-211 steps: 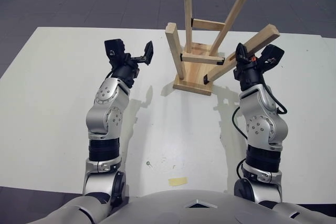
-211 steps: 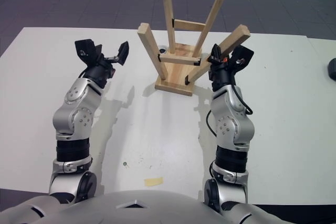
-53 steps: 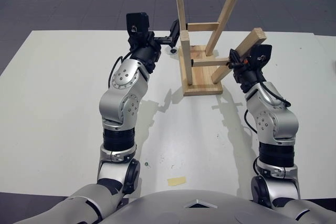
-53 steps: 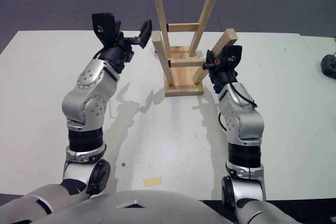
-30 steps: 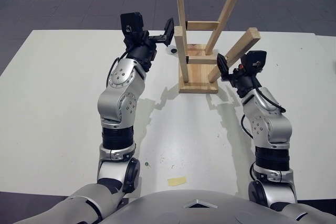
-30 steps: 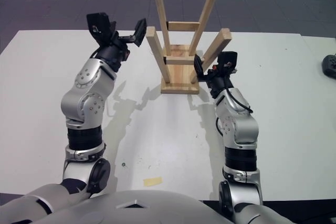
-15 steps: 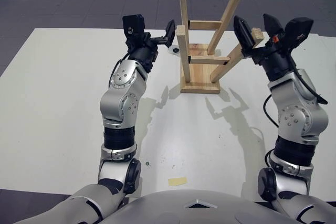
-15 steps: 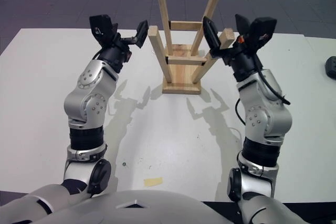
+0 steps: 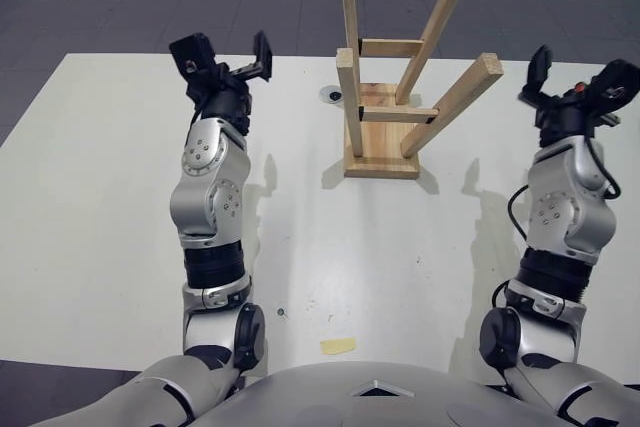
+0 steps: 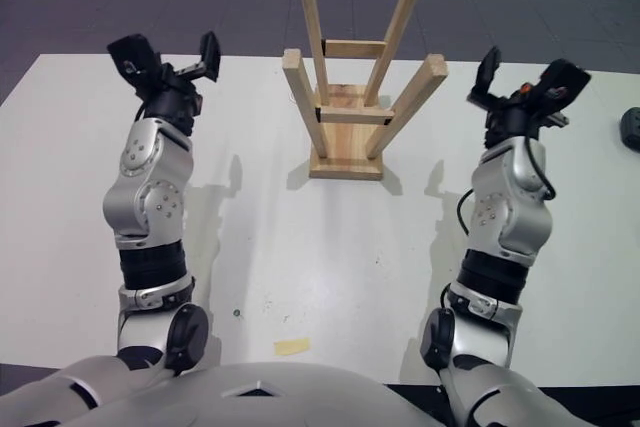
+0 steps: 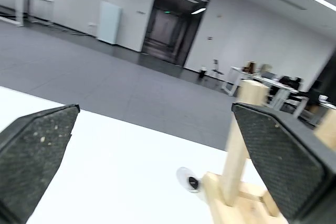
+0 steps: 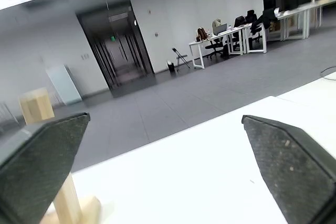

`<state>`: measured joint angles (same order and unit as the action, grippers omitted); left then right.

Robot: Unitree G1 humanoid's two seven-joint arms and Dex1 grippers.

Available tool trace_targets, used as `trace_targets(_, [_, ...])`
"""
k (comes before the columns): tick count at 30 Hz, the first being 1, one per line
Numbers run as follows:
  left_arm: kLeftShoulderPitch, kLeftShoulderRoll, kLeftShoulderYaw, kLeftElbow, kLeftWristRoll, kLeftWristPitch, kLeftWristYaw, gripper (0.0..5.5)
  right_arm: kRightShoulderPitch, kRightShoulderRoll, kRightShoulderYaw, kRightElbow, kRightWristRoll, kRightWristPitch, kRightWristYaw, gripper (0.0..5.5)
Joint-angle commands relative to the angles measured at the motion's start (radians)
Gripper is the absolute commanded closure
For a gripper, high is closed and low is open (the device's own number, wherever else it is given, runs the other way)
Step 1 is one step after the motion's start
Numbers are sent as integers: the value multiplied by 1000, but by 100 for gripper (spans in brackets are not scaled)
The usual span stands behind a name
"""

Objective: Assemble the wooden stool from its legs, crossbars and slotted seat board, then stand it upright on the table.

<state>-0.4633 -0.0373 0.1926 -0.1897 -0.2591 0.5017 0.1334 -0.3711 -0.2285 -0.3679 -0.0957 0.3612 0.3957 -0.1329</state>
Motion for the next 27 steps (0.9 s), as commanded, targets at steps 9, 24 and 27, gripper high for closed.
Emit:
trace_targets(9, [20, 11, -228, -34, 7, 140, -138, 10, 55, 70, 150, -106, -68, 76, 18, 12])
trace_targets(24, [39, 6, -78, -137, 22, 94, -11, 10, 65, 52, 47, -52, -190, 98, -118, 12])
trace_targets(27, [39, 39, 21, -115, 30, 65, 30, 10, 85, 45, -4, -70, -196, 125, -147, 12])
